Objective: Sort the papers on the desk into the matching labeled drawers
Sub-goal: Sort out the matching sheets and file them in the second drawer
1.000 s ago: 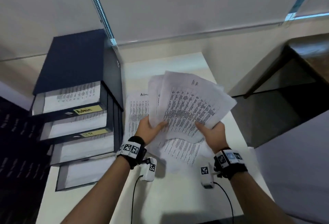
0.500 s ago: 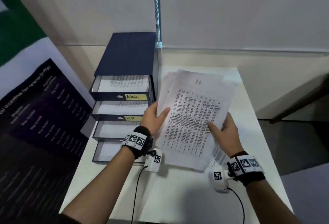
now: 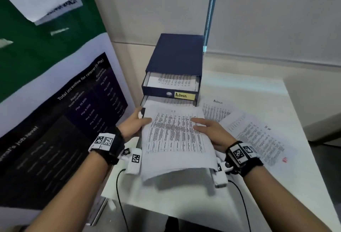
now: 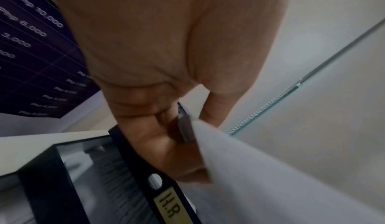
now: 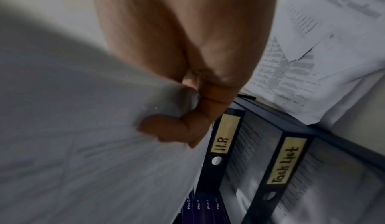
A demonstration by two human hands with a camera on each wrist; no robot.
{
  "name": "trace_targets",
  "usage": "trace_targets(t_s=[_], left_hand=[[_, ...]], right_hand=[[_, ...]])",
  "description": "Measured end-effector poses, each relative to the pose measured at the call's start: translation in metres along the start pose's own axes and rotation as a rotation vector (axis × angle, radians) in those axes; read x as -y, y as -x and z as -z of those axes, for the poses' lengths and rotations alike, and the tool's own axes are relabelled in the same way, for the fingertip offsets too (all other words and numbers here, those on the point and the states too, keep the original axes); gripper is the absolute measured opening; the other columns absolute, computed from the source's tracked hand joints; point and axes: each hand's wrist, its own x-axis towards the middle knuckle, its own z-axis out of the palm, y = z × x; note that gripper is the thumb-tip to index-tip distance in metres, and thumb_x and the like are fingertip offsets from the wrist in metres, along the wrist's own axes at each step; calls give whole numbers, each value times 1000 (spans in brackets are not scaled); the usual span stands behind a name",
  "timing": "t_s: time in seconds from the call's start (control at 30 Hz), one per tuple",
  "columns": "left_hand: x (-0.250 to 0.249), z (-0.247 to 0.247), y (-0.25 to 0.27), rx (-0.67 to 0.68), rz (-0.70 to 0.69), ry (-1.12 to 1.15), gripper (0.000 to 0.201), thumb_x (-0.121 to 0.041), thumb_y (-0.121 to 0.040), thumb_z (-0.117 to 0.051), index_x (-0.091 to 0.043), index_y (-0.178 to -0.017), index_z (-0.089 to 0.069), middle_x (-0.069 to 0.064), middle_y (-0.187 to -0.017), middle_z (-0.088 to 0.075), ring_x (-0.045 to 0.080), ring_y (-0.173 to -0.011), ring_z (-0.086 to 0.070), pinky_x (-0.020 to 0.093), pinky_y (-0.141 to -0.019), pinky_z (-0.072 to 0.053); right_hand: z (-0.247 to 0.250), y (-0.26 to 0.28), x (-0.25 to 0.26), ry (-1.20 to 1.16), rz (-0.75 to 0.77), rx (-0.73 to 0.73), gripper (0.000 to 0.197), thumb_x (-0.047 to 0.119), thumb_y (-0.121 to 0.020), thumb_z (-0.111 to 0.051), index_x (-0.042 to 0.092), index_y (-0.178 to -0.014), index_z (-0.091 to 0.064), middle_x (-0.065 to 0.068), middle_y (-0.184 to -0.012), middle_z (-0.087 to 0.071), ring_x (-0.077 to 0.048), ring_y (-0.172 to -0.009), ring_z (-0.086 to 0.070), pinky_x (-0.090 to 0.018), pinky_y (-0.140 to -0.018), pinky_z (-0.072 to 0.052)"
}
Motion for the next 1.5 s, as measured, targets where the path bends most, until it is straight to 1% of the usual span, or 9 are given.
trace_targets(t_s=[0.1,0.2,0.37,0.53,0.67,0.9,1.1,1.3,1.5], left_hand=[[3,13,10,-19,-8,36,33,-14,-97,-60,-44,-101,-46,-7,-85,-71,5,-61,-69,25,-50,-55],[14,26,1,-8,-52,-42,39,-9,-92,-66,-28,-125,-53,-10,-91,-68,-5,-65,-67,14,-60,-54],[16,39,-21,-26,-135,-82,38,-1,-93,-61,-25,-122,-61,6,-117,-63,17,-88,-54,30,-77,-44],[15,33,-46,-97,-132,-66,42,3,-91,-59,-35,-110,-65,6,-111,-60,21,-92,-50,35,-80,-43],[7,21,-64,-169,-180,-118,37,-5,-88,-68,-20,-121,-64,-3,-127,-56,10,-105,-57,10,-80,-48],[0,1,-77,-380,-355,-733,33,-38,-84,-72,-31,-116,-68,5,-147,-34,24,-138,-30,48,-117,-25],[6,-22,-102,57,-516,-981,46,-47,-97,-35,-31,-131,-62,-3,-139,-58,19,-131,-48,46,-112,-32],[1,-42,-117,105,-363,-1218,47,-46,-105,-25,-27,-134,-56,4,-137,-57,24,-129,-46,42,-108,-29],[-18,-67,-121,-16,-507,-1157,37,-44,-101,-40,-23,-114,-68,-1,-116,-67,20,-106,-59,35,-92,-43]], right_hand=[[-12,-28,13,-28,-45,-46,36,5,-95,-59,12,-131,-59,-16,-125,-65,-27,-108,-67,-42,-99,-51],[-20,-51,20,-5,-39,-138,36,10,-95,-61,13,-131,-59,-15,-126,-65,-24,-105,-68,-42,-98,-52],[-17,-33,22,-41,-95,2,40,12,-93,-65,16,-132,-59,-5,-97,-68,-10,-62,-56,-19,-52,-50],[-10,-20,10,-120,-200,119,38,-8,-90,-59,9,-124,-62,2,-69,-63,-7,-55,-61,-16,-53,-55],[-13,-48,18,-218,-146,-99,30,-9,-90,-59,-3,-119,-64,-11,-100,-64,-11,-77,-64,-14,-64,-58],[-10,-104,26,-289,-76,-353,17,-15,-87,-59,-17,-104,-64,-23,-121,-63,-25,-87,-71,-18,-62,-58],[-17,-118,28,-373,-118,-283,23,-19,-89,-51,-17,-110,-60,-33,-120,-57,-38,-107,-65,-26,-74,-61],[5,-95,32,-407,-51,-158,26,-10,-92,-55,-4,-117,-61,-24,-112,-69,-31,-106,-68,-33,-89,-57],[116,-68,-51,278,-119,-681,22,9,-92,-59,12,-112,-69,-16,-119,-68,-28,-102,-66,-41,-93,-56]])
